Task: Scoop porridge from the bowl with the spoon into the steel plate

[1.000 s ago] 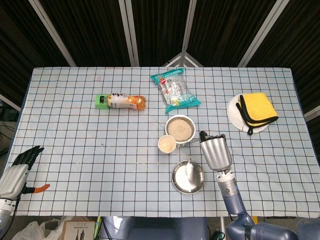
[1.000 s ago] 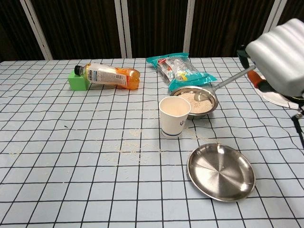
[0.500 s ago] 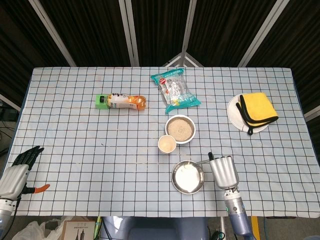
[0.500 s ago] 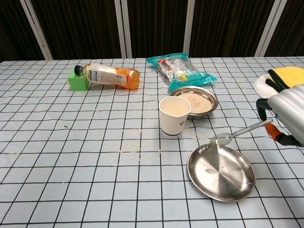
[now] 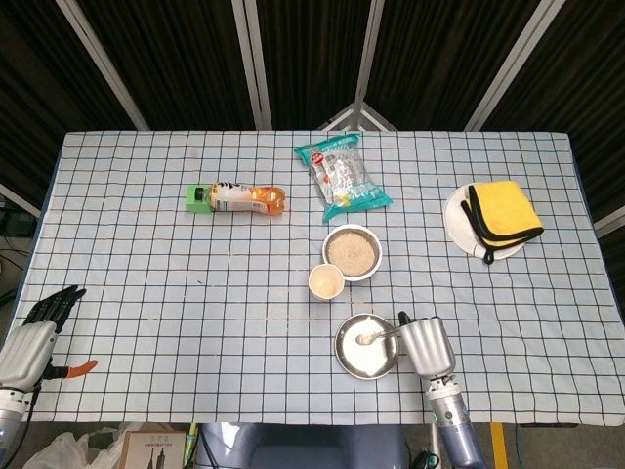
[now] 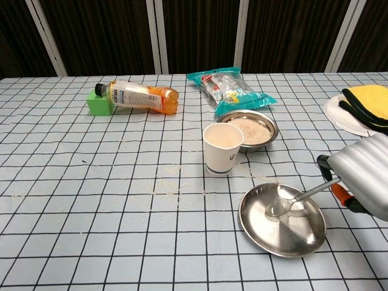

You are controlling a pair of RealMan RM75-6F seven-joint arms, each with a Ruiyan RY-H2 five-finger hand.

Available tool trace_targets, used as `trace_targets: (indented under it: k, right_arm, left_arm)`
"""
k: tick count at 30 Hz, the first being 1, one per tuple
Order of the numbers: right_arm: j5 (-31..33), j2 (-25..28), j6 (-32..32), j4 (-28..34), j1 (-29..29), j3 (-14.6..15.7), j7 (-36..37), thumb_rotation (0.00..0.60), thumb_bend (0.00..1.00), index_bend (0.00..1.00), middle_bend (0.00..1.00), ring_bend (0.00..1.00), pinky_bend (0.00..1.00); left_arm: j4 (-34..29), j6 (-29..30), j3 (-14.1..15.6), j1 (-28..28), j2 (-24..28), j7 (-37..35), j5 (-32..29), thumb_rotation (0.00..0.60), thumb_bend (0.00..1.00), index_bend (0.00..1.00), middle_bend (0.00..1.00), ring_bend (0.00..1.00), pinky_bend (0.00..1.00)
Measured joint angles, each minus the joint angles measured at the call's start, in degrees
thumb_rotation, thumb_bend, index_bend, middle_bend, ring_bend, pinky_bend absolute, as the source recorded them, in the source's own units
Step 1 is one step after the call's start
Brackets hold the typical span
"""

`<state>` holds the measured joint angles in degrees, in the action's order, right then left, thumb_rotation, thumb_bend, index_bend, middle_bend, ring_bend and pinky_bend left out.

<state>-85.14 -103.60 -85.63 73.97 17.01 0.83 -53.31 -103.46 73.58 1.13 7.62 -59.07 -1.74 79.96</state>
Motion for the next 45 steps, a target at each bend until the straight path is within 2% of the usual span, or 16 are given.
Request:
trace_targets:
  k: [4,8,18,20,26,33,37,40,41,43,45]
  right_arm:
    - [1.1,-0.4,0.3,-0.5,-0.2,-0.9,-1.2,0.600,0.56,0.64,0.95,1.00,0.98]
    - [2.3,-0.4,0.6,-0.3,-0.6,-1.8,-2.0,0.600,0.56,0.58,0.95,1.00,0.98]
    - [2.4,0.3,1.7,1.3,-1.7,-1.1,-3.1,0.600,0.56,0.50,0.95,1.00,0.98]
    - [2.1,0.4,1.8,1.4,-1.9,-0.8,-3.3,0.600,0.56,0.45,0.95,1.00,0.98]
    - [1.8,0.5,2.0,1.9,-2.4,-0.7,-4.0,0.600,0.54,0.23,0.95,1.00,0.98]
    - [1.2,0.9,2.0,2.8,-2.9,-0.6,-4.6,0.600,0.50,0.20,0.95,1.00,0.98]
    - [0.3,1.9,1.3,3.8,-3.1,-0.6,-4.7,0.600,0.49,0.20,0.94,0.96,0.98]
    - [-1.1,3.8,0.0,5.0,-3.3,-0.7,-4.1,0.600,0.48,0.18,0.87,0.89,0.93]
    - [-1.6,4.6,-0.6,5.3,-3.4,-0.7,-3.7,0.600,0.48,0.13,0.81,0.84,0.90]
    - [-2.6,6.7,-2.1,6.2,-3.7,-0.9,-2.5,0.600,0.44,0.04,0.67,0.71,0.84]
    - [-3.2,8.8,-3.4,7.2,-4.2,-1.1,-0.8,0.600,0.38,0.00,0.48,0.52,0.72]
  left_arm:
    - [0.0,0.0,0.0,0.0,0.0,0.0,0.0,0.600,0.00,0.00,0.00,0.00,0.00]
    - [0.0,-0.1,0.0,0.1,0.0,-0.1,0.1,0.600,0.00,0.00,0.00,0.00,0.00]
    - [0.0,-0.1,0.0,0.0,0.1,-0.1,0.1,0.600,0.00,0.00,0.00,0.00,0.00]
    - [0.0,-0.2,0.0,0.1,0.1,-0.1,0.1,0.600,0.00,0.00,0.00,0.00,0.00]
    - [-0.1,-0.2,0.0,0.1,0.1,-0.1,0.0,0.600,0.00,0.00,0.00,0.00,0.00]
    - [0.0,-0.3,0.0,0.1,0.1,-0.2,-0.1,0.600,0.00,0.00,0.00,0.00,0.00]
    - [0.0,-0.2,0.0,0.1,0.2,-0.4,-0.1,0.600,0.00,0.00,0.00,0.00,0.00]
    - [0.1,-0.2,0.0,0.0,0.2,-0.6,0.0,0.600,0.00,0.00,0.00,0.00,0.00]
    - [0.2,-0.1,0.0,0.0,0.2,-0.7,0.1,0.600,0.00,0.00,0.00,0.00,0.00]
    - [0.4,0.1,0.0,-0.1,0.2,-0.8,0.4,0.600,0.00,0.00,0.00,0.00,0.00]
    - [0.7,0.3,0.0,-0.1,0.2,-0.6,0.7,0.600,0.00,0.00,0.00,0.00,0.00]
